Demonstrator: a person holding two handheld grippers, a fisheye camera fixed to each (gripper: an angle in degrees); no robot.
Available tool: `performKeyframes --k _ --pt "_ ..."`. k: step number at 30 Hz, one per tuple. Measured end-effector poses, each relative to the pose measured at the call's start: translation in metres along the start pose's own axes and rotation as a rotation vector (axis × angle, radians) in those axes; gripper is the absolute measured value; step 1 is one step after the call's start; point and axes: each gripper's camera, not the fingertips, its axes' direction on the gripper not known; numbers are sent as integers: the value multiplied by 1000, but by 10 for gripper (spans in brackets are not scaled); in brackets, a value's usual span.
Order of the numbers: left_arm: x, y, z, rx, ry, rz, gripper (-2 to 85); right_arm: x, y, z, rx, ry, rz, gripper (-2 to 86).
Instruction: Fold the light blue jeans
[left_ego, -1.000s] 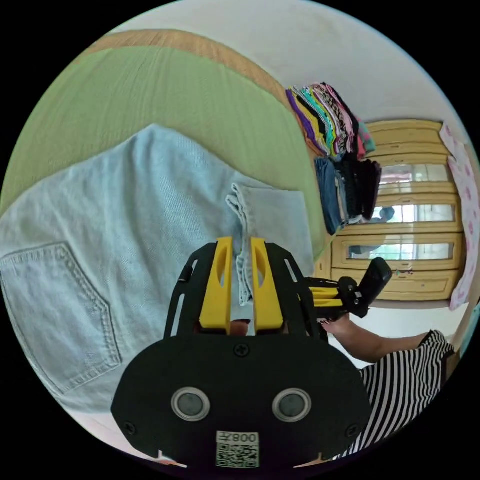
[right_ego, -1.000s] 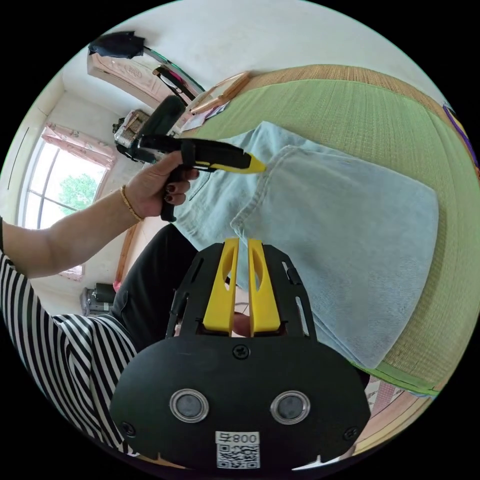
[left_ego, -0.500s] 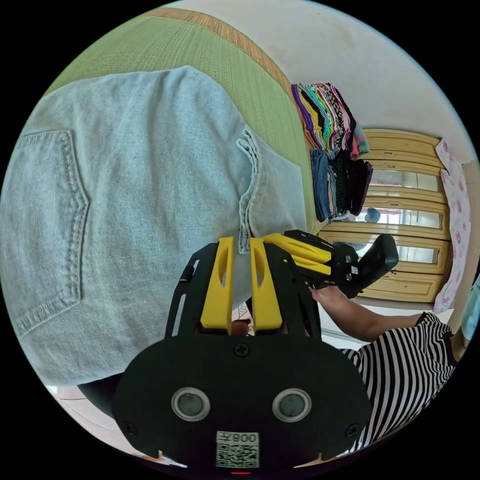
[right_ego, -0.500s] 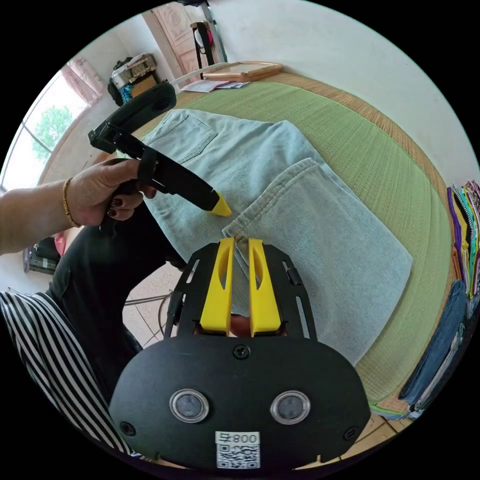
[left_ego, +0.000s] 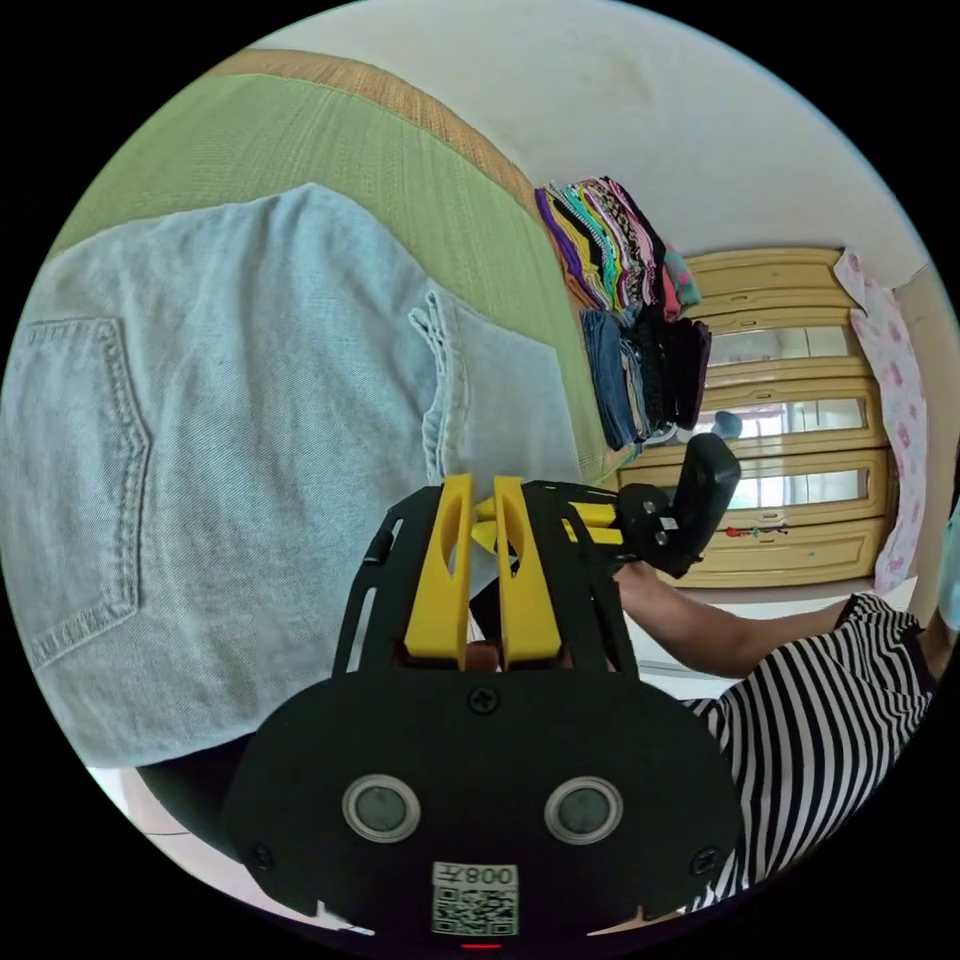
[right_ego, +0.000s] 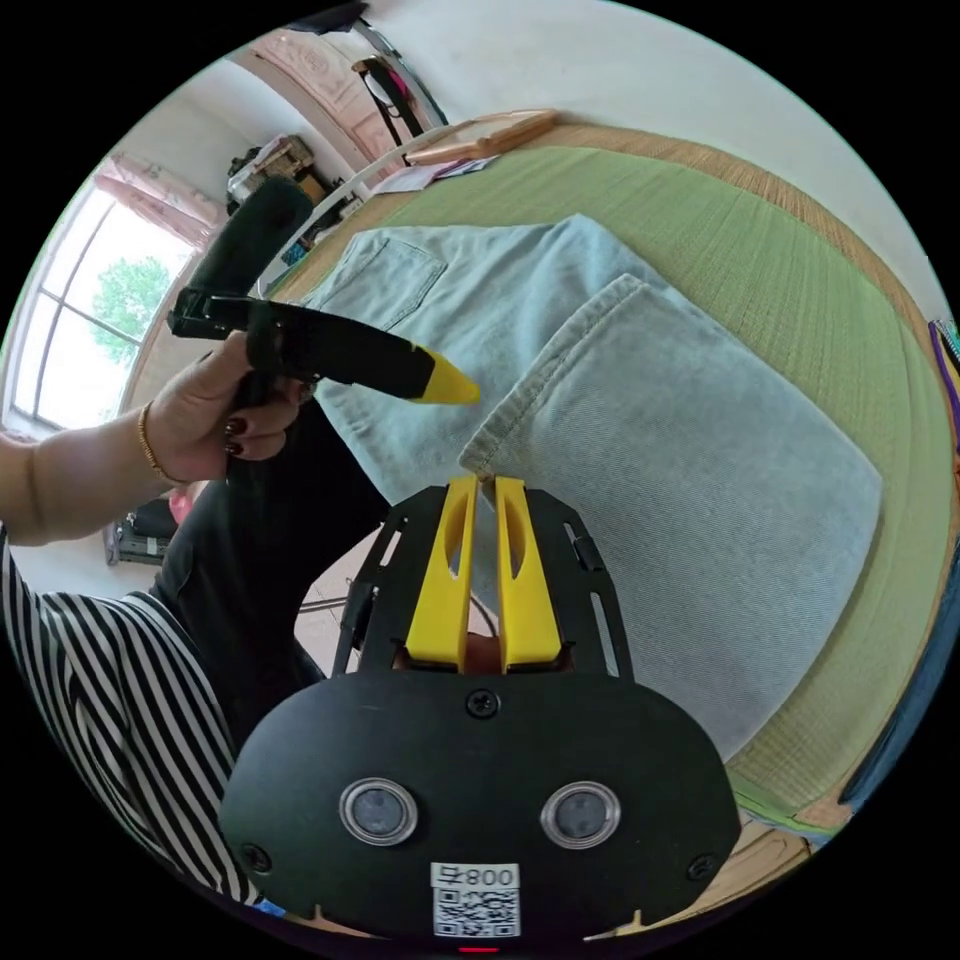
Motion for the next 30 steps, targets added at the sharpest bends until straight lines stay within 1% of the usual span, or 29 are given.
performKeyframes --k 1,2,4,6,9,12,14,15,17,21,25,28,30 --pt "1 -1 12 -43 -74 7 16 0 2 1 1 -6 0 26" --pt "2 0 22 -55 -109 26 10 1 7 2 4 -18 3 25" --pt "1 2 29 -41 -98 24 6 4 16 2 8 -48 17 23" --pt "3 4 37 -34 -102 27 4 8 26 -7 53 -97 25 16" --pt "12 8 52 -35 -145 56 3 22 22 -17 121 -45 47 7" --pt "23 10 68 -45 -195 91 2 40 -1 -9 150 -6 52 3" --pt "27 11 82 -48 -207 99 2 48 -15 9 126 50 57 3" --pt "28 11 86 -48 -207 100 2 55 -23 30 79 91 69 3" --pt "30 12 99 -47 -211 103 2 66 -26 67 -10 90 85 2" --pt "36 15 119 -56 -216 118 2 77 -2 88 15 81 81 3" --pt "51 20 137 -31 -213 147 4 91 18 88 16 62 107 2" --pt "67 25 151 -20 -187 200 10 108 58 72 72 54 138 3" --pt "77 28 163 -25 -173 238 17 137 109 55 125 28 226 6"
